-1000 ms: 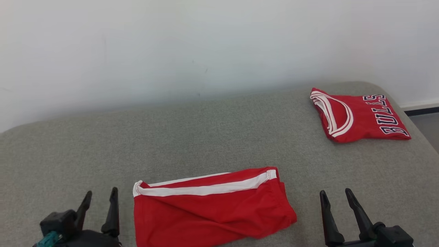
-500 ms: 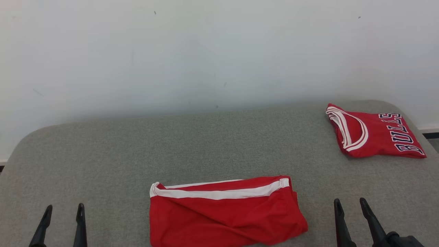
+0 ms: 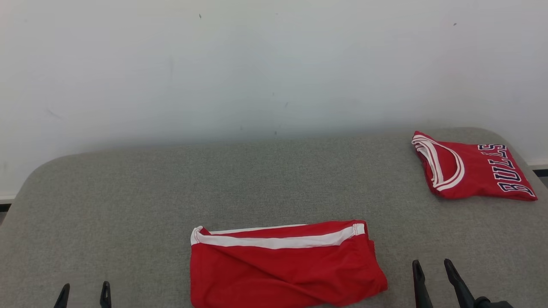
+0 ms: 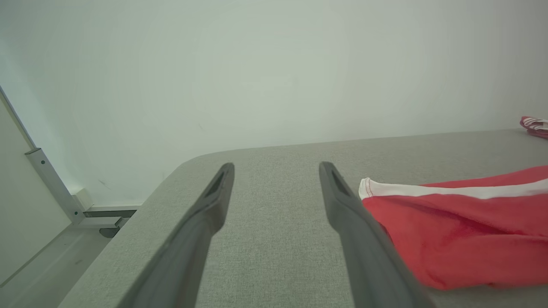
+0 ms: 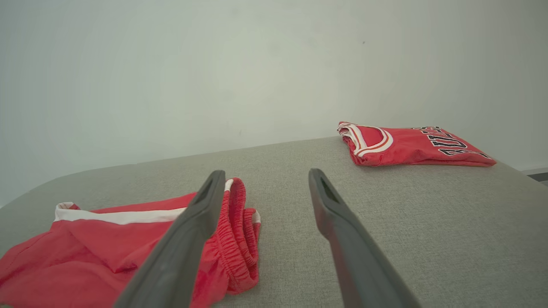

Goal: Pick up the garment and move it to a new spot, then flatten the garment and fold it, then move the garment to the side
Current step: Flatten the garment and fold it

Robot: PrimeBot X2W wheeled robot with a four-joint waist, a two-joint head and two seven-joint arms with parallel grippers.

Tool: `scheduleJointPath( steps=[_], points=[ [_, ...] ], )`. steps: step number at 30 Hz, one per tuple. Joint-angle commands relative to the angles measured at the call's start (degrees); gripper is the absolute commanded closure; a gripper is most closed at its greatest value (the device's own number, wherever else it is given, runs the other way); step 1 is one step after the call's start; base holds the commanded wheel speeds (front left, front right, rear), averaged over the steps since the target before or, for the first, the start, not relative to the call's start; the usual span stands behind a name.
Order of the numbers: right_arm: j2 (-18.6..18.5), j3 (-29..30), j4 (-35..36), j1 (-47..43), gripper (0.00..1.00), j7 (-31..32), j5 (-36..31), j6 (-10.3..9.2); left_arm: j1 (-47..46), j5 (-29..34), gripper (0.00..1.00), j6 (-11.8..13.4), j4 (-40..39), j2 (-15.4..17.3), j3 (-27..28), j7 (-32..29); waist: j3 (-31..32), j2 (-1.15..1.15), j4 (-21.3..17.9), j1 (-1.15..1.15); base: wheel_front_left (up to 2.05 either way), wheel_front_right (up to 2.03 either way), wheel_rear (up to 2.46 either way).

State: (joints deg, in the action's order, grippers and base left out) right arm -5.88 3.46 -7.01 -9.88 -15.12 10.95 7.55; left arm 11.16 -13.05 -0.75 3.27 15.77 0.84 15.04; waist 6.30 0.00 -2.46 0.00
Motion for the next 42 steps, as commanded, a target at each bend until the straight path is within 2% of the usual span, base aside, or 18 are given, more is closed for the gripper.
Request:
scheduleJointPath(
  steps=[1,9,15,20,21,23,31,37,42],
  points=[
    [0.1,-0.2,-0.6,0.4,0.0,0.0,-0.6,-0.13,0.0,0.6,0.0,-0.4,0.1,-0.3,0.9,0.2,-0.1,0.0,0.3,0.0,0.0,0.0,0.0],
    [-0.8,-1.5,-2.8,2.6,0.0,0.5,-0.3,-0.13,-1.3,1.6,0.0,-1.5,0.6,-1.1,2.5,0.2,-0.2,0.0,0.9,0.0,0.0,0.0,0.0],
    [-2.5,-3.8,-6.5,7.9,0.0,3.8,-0.2,-0.12,-2.2,2.3,0.0,-2.3,1.1,-2.4,2.6,0.2,-0.6,0.0,1.8,0.0,0.0,0.0,0.0],
    [-2.8,-5.6,-14.1,15.0,0.0,7.3,-1.5,-0.13,-3.7,2.6,0.0,-3.5,2.0,-3.2,2.5,0.2,-1.7,0.0,3.1,0.0,0.0,0.0,0.0],
    [-2.8,-6.1,-18.3,17.7,0.0,8.3,-2.0,-0.13,-4.4,2.9,0.0,-4.0,2.4,-3.4,2.2,0.2,-2.2,0.0,3.8,0.0,0.0,0.0,0.0],
    [-2.7,-6.4,-22.3,20.3,0.0,8.4,-2.3,-0.13,-5.1,3.1,0.0,-4.3,2.8,-3.5,2.1,0.2,-2.5,0.0,4.7,0.0,0.0,0.0,0.0],
    [-2.8,-2.6,-38.1,25.4,0.0,7.3,-3.5,-0.12,-6.5,3.7,0.0,-5.3,3.9,-4.0,1.6,0.2,-3.1,0.0,6.9,0.0,0.0,0.0,0.0],
    [-1.5,-1.2,-45.9,26.4,0.0,6.6,-1.9,-0.13,-6.1,3.8,0.0,-5.7,4.5,-4.3,2.4,0.2,-3.4,0.0,6.9,0.0,0.0,0.0,0.0],
    [0.0,-2.8,-50.1,27.9,0.0,6.2,-0.4,-0.12,-7.0,4.0,0.0,-6.1,4.8,-4.5,2.4,0.2,-3.8,0.0,6.7,0.0,0.0,0.0,0.0]
  ],
)
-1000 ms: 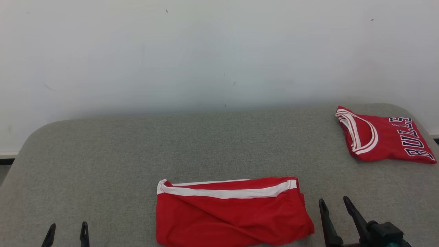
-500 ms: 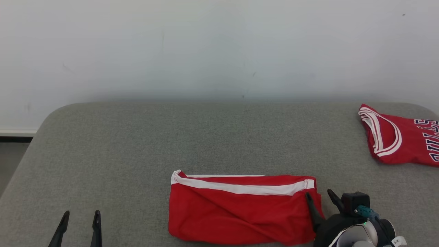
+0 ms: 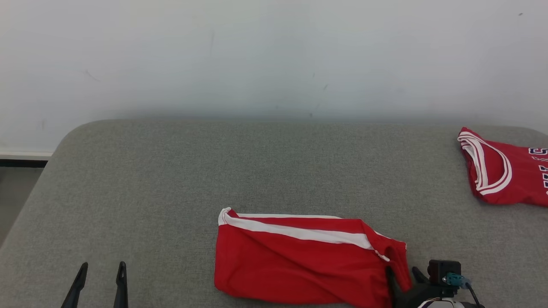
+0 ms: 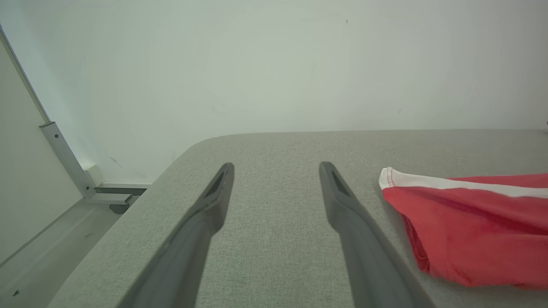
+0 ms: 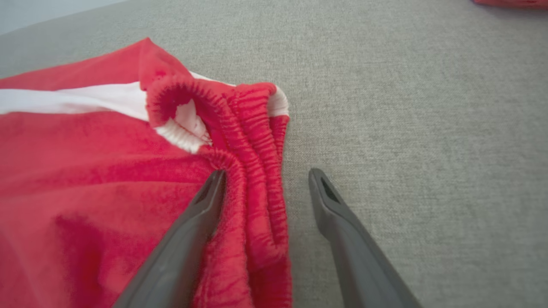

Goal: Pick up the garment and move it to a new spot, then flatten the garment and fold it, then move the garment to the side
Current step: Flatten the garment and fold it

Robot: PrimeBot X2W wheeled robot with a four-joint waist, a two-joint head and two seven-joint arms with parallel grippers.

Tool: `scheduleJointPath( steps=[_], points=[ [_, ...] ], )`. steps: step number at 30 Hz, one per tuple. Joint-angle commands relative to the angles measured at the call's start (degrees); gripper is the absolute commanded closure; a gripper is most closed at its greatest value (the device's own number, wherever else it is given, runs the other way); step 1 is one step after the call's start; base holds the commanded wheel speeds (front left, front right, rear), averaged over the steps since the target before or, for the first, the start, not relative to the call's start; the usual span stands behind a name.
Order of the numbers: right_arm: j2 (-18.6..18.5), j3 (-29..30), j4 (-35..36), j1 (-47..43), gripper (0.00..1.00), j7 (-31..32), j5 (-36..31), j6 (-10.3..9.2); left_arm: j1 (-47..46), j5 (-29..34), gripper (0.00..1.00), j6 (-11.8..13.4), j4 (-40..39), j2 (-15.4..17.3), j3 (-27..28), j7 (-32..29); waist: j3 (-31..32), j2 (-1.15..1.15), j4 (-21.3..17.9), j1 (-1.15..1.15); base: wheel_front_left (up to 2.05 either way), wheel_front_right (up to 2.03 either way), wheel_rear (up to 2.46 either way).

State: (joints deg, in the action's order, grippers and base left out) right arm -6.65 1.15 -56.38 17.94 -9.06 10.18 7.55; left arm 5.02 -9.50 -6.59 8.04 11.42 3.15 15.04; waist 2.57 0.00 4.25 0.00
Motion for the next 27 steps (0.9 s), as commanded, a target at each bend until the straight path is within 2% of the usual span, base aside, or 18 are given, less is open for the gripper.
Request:
scheduleJointPath(
  steps=[1,2,3,4,6,9,20,22,27],
  points=[
    [1.0,-0.8,-1.4,0.6,0.0,-0.2,0.8,-0.12,-1.0,0.5,0.0,-0.3,0.2,-0.2,0.0,0.2,-0.1,0.0,0.0,0.0,0.0,0.0,0.0],
    [1.2,-1.2,-2.0,1.1,0.16,-0.3,1.1,-0.12,-1.1,0.5,0.0,-0.4,0.2,-0.2,-0.1,0.2,-0.1,0.0,0.1,0.0,0.0,0.0,0.0],
    [1.3,-1.6,-2.7,1.5,0.55,-0.3,1.6,-0.12,-1.3,0.6,0.0,-0.4,0.3,-0.2,-0.2,0.2,-0.2,0.0,0.1,0.0,0.0,0.0,0.0],
    [1.2,-2.5,-4.1,2.3,1.0,-0.4,2.3,-0.12,-1.5,0.7,0.0,-0.4,0.5,-0.2,-0.2,0.2,-0.1,0.0,0.2,0.0,0.0,0.0,0.0],
    [0.8,-2.8,-4.6,2.8,1.0,-0.5,2.7,-0.12,-1.6,0.7,0.0,-0.4,0.6,-0.2,-0.2,0.2,0.0,0.0,0.2,0.0,0.0,0.0,0.0],
    [-1.9,-3.5,-5.6,4.1,1.0,-1.3,3.4,-0.14,-1.2,0.7,0.0,-0.5,0.7,-0.1,0.1,0.2,0.4,0.0,0.2,0.0,0.0,0.0,0.0],
    [-15.3,-4.3,-6.8,5.8,1.0,-1.3,6.7,-0.14,0.5,1.1,0.0,-0.6,0.4,-1.1,1.4,0.2,1.6,0.0,-1.3,0.0,0.0,0.0,0.0],
    [-16.3,-5.0,-6.0,6.2,1.0,-0.6,7.4,-0.14,0.6,1.2,0.0,-0.6,0.4,-1.2,1.4,0.2,1.7,0.0,-1.9,0.0,0.0,0.0,0.0],
    [-14.5,-7.9,-1.6,7.4,1.0,5.5,13.8,-0.13,1.0,1.2,0.0,-0.7,0.9,-1.4,1.7,0.2,2.1,0.0,-3.9,0.0,0.0,0.0,0.0]
  ],
)
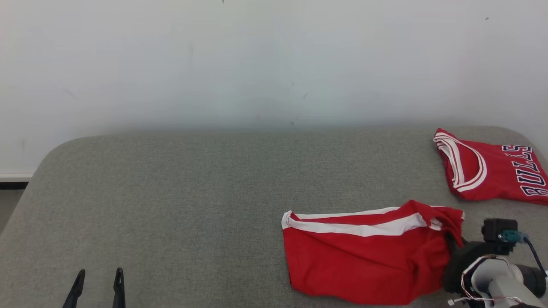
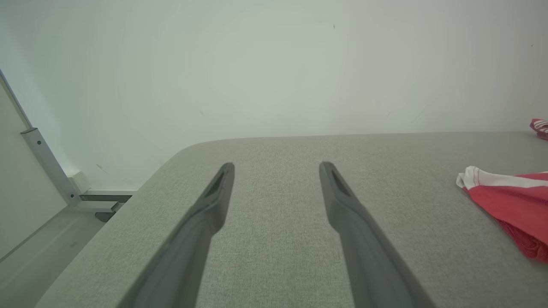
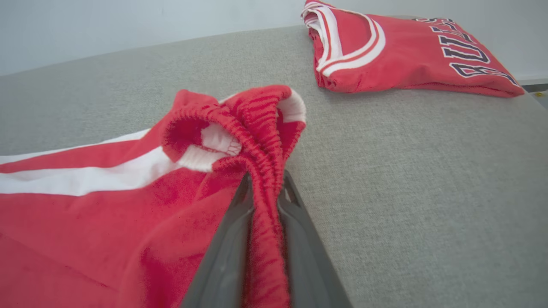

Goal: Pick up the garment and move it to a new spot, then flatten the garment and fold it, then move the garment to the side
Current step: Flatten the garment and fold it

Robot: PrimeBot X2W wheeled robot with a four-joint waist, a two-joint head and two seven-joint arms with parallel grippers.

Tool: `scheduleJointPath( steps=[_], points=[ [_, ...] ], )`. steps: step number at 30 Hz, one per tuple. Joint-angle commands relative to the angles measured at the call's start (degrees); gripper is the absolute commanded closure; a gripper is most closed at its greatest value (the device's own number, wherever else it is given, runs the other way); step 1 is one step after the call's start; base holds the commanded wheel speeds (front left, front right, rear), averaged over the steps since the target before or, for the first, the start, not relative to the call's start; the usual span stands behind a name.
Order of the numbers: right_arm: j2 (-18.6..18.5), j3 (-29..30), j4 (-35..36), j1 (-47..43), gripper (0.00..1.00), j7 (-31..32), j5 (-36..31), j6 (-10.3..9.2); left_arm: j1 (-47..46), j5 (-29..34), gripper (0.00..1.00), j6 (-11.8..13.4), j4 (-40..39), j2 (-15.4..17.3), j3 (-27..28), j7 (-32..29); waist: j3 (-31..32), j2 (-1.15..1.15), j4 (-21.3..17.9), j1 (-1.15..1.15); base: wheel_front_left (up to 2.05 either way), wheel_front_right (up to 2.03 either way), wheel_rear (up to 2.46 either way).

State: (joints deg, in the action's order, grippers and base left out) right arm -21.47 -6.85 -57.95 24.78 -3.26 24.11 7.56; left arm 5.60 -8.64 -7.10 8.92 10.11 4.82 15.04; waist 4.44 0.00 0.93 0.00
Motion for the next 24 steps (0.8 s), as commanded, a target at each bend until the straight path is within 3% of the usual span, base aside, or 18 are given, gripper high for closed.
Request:
scheduleJointPath(
  steps=[1,8,14,18,24],
  points=[
    [0.0,-0.8,1.6,0.5,1.0,0.8,1.4,-0.14,0.3,0.4,0.0,-0.2,0.1,-0.2,0.0,0.2,0.2,0.0,-0.8,0.0,0.0,0.0,0.0],
    [-1.3,-6.1,16.5,-2.7,1.0,13.2,16.0,-0.14,0.2,0.6,0.0,-0.3,0.5,-1.0,-0.4,0.2,0.5,0.0,-2.1,0.0,0.0,0.0,0.0],
    [2.4,-3.8,27.2,-5.0,1.0,23.9,27.7,-0.13,0.4,0.5,0.0,-0.4,1.0,-1.6,-0.7,0.2,0.4,0.0,-2.3,0.0,0.0,0.0,0.0],
    [6.4,-2.6,30.3,-5.8,1.0,28.0,29.4,-0.13,-0.2,0.5,0.0,-0.4,1.3,-2.1,-1.2,0.2,0.2,0.0,-1.8,0.0,0.0,0.0,0.0],
    [12.3,-2.0,29.8,-5.0,1.0,30.1,26.8,-0.13,-1.1,0.5,0.0,-0.3,1.8,-2.2,-2.2,0.2,-0.3,0.0,-0.5,0.0,0.0,0.0,0.0]
  ],
)
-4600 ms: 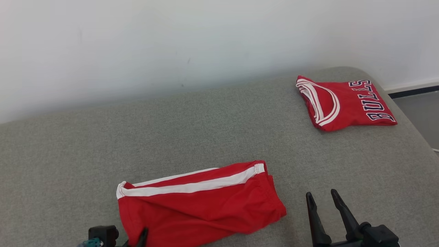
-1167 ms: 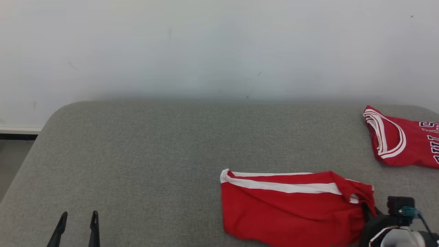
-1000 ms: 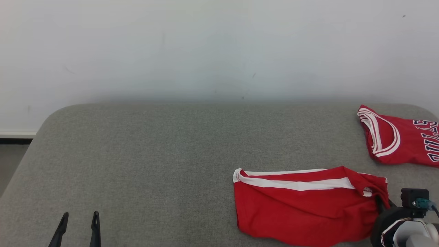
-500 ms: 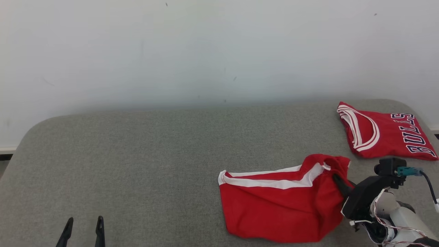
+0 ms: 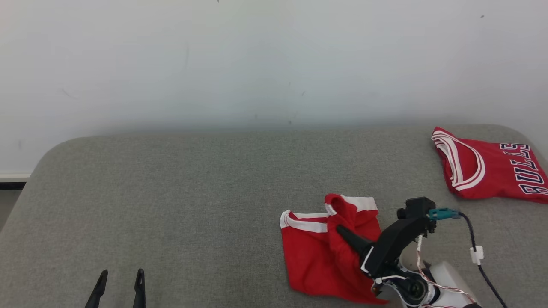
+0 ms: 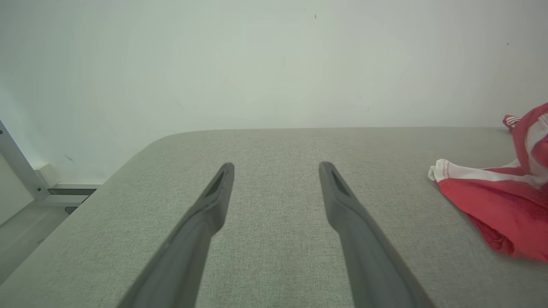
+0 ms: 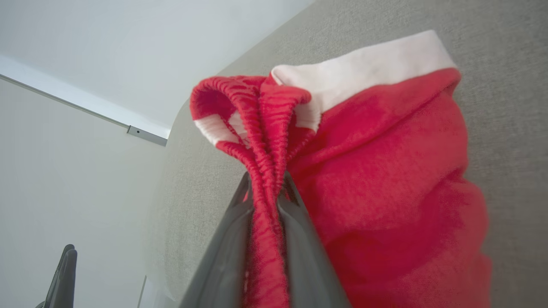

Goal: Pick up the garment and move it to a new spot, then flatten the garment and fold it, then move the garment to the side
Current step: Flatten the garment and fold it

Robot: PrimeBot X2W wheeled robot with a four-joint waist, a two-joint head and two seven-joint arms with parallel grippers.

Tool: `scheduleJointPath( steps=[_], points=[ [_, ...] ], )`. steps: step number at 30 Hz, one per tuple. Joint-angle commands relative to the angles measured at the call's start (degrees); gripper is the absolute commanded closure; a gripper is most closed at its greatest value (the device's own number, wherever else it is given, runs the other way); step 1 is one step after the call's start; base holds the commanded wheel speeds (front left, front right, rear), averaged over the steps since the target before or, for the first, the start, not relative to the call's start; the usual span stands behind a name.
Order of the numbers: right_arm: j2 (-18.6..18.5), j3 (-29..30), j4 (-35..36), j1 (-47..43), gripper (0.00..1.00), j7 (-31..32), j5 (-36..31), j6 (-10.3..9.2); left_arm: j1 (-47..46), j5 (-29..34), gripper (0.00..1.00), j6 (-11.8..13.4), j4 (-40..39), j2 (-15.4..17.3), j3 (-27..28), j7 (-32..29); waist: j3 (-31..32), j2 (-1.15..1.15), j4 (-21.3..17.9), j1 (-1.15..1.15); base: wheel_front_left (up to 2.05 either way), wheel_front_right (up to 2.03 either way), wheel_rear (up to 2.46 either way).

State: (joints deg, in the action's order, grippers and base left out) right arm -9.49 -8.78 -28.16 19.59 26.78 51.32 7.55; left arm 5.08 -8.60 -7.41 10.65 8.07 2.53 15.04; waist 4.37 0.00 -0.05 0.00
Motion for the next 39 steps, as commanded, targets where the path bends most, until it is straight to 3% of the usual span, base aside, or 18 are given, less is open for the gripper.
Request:
scheduleJointPath(
  steps=[1,11,17,18,19,26,34,39],
  points=[
    [1.4,-0.1,-0.4,0.5,1.0,0.2,-1.2,-0.12,-0.8,0.5,0.0,0.0,0.2,-0.1,-0.2,0.2,-0.3,0.0,0.8,0.0,0.0,0.0,0.0],
    [6.0,0.2,-10.3,3.6,1.0,-4.8,-14.0,-0.12,-2.7,-0.4,0.0,0.0,1.7,0.4,-1.8,0.2,-1.2,0.0,3.9,0.0,0.0,0.0,0.0],
    [6.7,1.3,-16.9,5.9,1.0,-9.5,-15.9,-0.12,-2.9,-0.8,0.0,0.0,2.2,0.5,-2.0,0.2,-1.3,0.0,4.9,0.0,0.0,0.0,0.0],
    [6.7,0.6,-17.6,6.1,0.94,-10.1,-15.4,-0.12,-2.9,-0.9,0.0,0.0,2.3,0.6,-2.1,0.2,-1.3,0.0,5.0,0.0,0.0,0.0,0.0],
    [6.7,-1.0,-19.0,6.6,0.0,-10.8,-15.5,-0.12,-2.9,-0.9,0.0,0.0,2.4,0.6,-2.1,0.2,-1.2,0.0,5.1,0.0,0.0,0.0,0.0],
    [6.1,-2.2,-16.7,6.6,0.0,-14.8,-16.0,-0.12,-1.4,-0.9,0.0,0.0,2.1,0.8,-0.3,0.2,0.0,0.0,3.6,0.0,0.0,0.0,0.0],
    [0.2,-0.2,-4.1,1.5,0.0,-23.7,-17.5,-0.12,0.3,-0.4,0.0,0.3,0.7,0.4,2.1,0.2,0.7,0.0,0.9,0.0,0.0,0.0,0.0],
    [-1.4,1.7,3.4,-3.3,0.0,-30.0,-21.3,-0.12,1.6,-0.1,0.0,0.7,-0.5,0.6,3.8,0.2,0.7,0.0,-1.1,0.0,0.0,0.0,0.0]
  ],
)
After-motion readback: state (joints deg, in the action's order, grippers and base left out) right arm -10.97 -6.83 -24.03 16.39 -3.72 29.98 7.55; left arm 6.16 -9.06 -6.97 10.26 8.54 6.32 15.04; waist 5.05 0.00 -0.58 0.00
